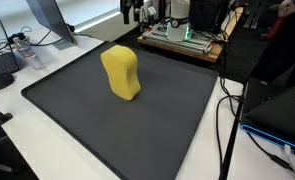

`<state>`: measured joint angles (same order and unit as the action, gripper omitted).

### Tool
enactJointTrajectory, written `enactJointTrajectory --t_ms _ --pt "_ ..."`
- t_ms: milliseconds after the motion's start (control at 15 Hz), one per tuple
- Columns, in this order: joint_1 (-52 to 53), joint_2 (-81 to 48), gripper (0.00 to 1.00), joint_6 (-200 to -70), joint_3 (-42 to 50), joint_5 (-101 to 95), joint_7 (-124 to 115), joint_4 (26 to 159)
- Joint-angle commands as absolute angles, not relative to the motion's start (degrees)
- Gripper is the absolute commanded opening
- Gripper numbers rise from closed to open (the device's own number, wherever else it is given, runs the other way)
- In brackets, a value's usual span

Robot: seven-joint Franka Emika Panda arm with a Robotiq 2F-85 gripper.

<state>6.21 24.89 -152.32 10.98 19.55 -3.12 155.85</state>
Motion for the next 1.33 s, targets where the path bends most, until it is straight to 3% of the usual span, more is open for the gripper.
enactJointTrajectory --t_ms 0,267,667,733,933,1267 --pt "10.93 19.08 1.0 -151.27 19.89 34.2 9.08 152.65" --pt "16.25 15.9 1.0 -146.17 31.95 50.14 25.19 150.81" --pt "17.79 7.73 1.0 -135.6 41.05 64.05 39.2 147.46" --pt "10.11 4.74 1.0 -132.14 34.26 68.02 42.17 146.58" --pt "3.73 -0.76 1.0 -128.81 27.92 72.34 44.96 144.99" --pt "-2.38 -3.08 1.0 -140.53 16.59 70.68 42.65 145.69"
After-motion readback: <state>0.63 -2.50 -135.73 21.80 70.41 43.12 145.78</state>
